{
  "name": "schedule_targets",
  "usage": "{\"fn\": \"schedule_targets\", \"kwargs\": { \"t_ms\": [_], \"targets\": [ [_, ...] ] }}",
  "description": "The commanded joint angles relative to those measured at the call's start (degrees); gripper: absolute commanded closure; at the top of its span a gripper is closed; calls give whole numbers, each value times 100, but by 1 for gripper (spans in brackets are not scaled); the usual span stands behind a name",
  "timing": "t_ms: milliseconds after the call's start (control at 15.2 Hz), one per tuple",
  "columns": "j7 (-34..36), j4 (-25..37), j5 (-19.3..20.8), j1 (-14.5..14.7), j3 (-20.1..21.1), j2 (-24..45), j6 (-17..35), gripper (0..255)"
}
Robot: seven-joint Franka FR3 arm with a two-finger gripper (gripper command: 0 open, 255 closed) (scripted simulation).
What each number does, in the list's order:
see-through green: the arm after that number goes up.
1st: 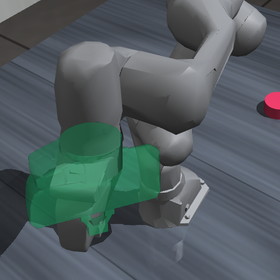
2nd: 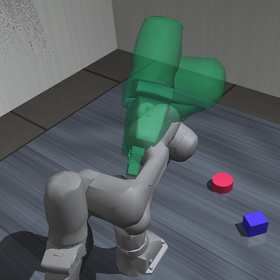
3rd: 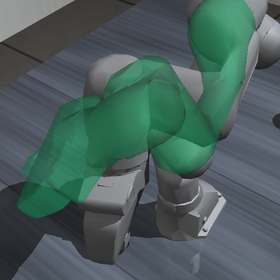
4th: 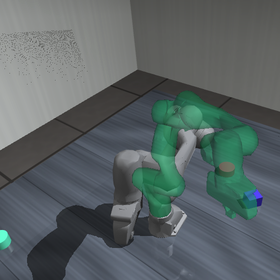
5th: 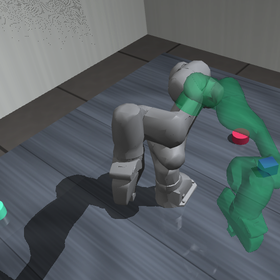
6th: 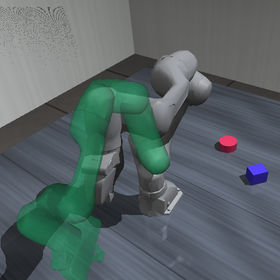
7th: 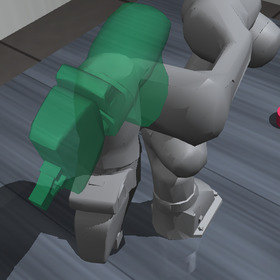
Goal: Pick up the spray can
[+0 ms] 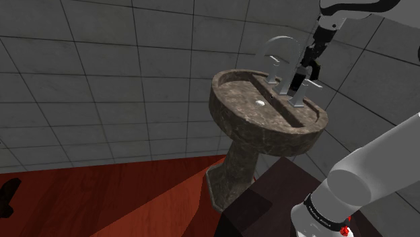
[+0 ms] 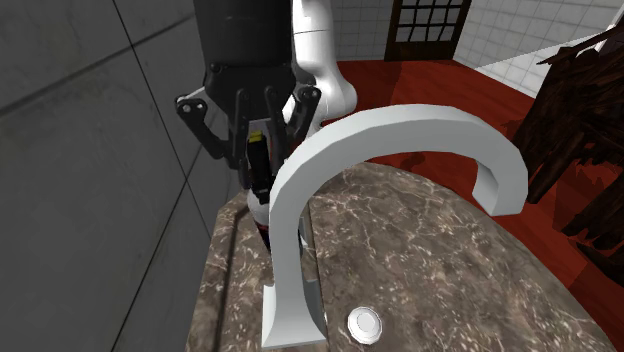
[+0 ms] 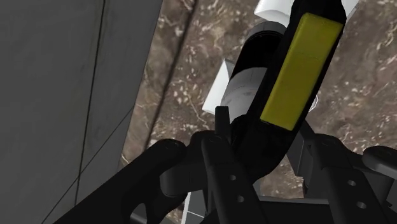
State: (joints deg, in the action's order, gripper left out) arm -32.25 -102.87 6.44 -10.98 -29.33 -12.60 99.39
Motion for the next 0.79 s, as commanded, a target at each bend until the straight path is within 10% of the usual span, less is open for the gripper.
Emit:
{"fn": "schedule_targets", "kwargs": {
  "t_ms": [0, 726],
  "targets": [
    [-19, 193, -22, 6, -3, 40, -166, 255],
    [-130, 1179, -160, 25, -47, 315, -904, 255]
  ]
}}
